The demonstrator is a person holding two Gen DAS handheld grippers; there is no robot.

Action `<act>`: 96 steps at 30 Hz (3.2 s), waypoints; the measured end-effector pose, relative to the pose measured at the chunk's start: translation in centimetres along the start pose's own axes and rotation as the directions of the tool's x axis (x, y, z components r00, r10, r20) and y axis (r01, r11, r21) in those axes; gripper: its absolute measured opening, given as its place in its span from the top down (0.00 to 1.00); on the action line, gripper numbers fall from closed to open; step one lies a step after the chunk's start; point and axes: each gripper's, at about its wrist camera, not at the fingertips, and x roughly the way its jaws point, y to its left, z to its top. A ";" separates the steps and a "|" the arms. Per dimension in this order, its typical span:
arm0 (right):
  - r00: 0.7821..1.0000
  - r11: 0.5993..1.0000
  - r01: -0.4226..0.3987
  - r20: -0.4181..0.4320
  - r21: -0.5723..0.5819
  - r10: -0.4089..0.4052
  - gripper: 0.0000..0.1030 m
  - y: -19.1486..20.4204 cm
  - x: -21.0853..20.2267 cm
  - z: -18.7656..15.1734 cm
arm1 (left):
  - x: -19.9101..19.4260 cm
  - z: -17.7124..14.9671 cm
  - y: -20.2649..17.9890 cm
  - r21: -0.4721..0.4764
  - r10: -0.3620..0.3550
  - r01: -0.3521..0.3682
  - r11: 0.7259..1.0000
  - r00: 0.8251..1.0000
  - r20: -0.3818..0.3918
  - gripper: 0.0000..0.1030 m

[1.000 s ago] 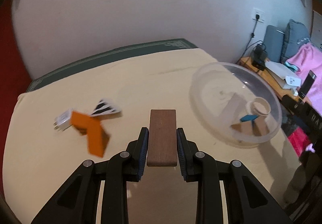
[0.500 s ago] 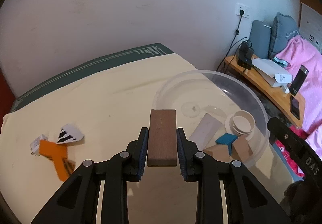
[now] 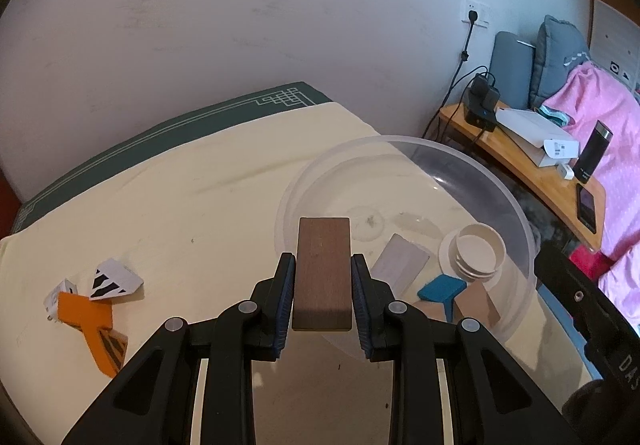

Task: Organize rigid objects
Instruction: 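Carry the brown block into the clear bowl and open the left gripper, then move the left gripper from the bowl to the orange blocks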

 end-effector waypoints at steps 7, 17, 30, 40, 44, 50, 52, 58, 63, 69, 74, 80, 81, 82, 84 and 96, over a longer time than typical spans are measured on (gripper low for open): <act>1.000 1.000 0.002 -0.001 0.002 -0.002 0.14 0.0 0.0 0.0 | 0.4 0.2 -0.3 0.007 0.003 -0.003 1.000 1.000 -0.001 0.72; 1.000 1.000 0.003 -0.002 -0.001 -0.003 0.14 -0.1 0.0 -0.1 | -0.3 0.1 0.5 -0.038 0.037 -0.035 0.999 0.998 0.042 0.38; 1.000 1.000 0.010 -0.005 -0.025 -0.010 0.14 0.3 0.2 -0.4 | -1.1 -1.0 1.7 -0.026 0.109 -0.108 0.994 0.993 0.053 0.38; 1.000 0.996 -0.021 -0.023 -0.085 0.019 0.14 1.2 0.5 -0.9 | -1.7 -2.1 3.2 -0.045 0.162 -0.160 0.986 0.986 0.050 0.38; 0.999 0.993 -0.032 -0.027 -0.109 0.030 0.14 1.7 0.6 -1.2 | -2.0 -2.7 3.9 -0.056 0.182 -0.180 0.982 0.982 0.043 0.38; 0.999 0.988 -0.041 -0.027 -0.146 0.037 0.13 2.3 0.6 -1.7 | -2.4 -3.4 5.1 -0.078 0.211 -0.208 0.975 0.977 0.034 0.38; 0.999 0.987 -0.040 -0.027 -0.158 0.037 0.13 2.6 0.6 -1.9 | -2.5 -3.7 5.5 -0.086 0.223 -0.219 0.972 0.974 0.031 0.38; 0.999 0.981 -0.036 -0.025 -0.189 0.032 0.13 3.1 0.7 -2.3 | -2.7 -4.5 6.7 -0.106 0.250 -0.246 0.963 0.968 0.023 0.38; 1.000 0.977 -0.023 -0.023 -0.213 0.018 0.13 3.6 0.9 -2.7 | -3.0 -5.0 8.0 -0.132 0.256 -0.252 0.959 0.967 0.016 0.38; 1.000 0.972 -0.009 -0.015 -0.234 0.006 0.13 3.9 0.9 -2.9 | -3.1 -5.5 9.2 -0.160 0.264 -0.259 0.953 0.964 0.009 0.38; 1.000 0.969 0.003 -0.011 -0.247 -0.006 0.13 4.3 1.0 -3.0 | -3.1 -5.8 10.3 -0.181 0.277 -0.271 0.945 0.961 0.005 0.38; 1.000 0.958 0.009 -0.006 -0.286 -0.012 0.13 5.2 0.8 -3.3 | -3.3 -6.3 11.8 -0.223 0.279 -0.274 0.936 0.960 -0.009 0.38; 1.000 0.955 0.008 -0.005 -0.296 -0.009 0.13 5.4 0.8 -3.4 | -3.3 -6.3 12.0 -0.230 0.280 -0.275 0.933 0.960 -0.012 0.38; 1.000 0.952 0.004 -0.004 -0.307 -0.006 0.13 5.8 0.6 -3.4 | -3.3 -6.4 12.3 -0.238 0.281 -0.276 0.931 0.960 -0.014 0.38; 1.000 0.944 -0.007 -0.006 -0.331 0.005 0.13 6.5 0.4 -3.6 | -3.3 -6.5 12.8 -0.252 0.287 -0.282 0.926 0.958 -0.018 0.38; 0.995 0.900 -0.102 -0.055 -0.424 0.086 0.12 11.4 0.4 -5.0 | -3.5 -7.2 15.8 -0.318 0.298 -0.296 0.900 0.954 -0.045 0.38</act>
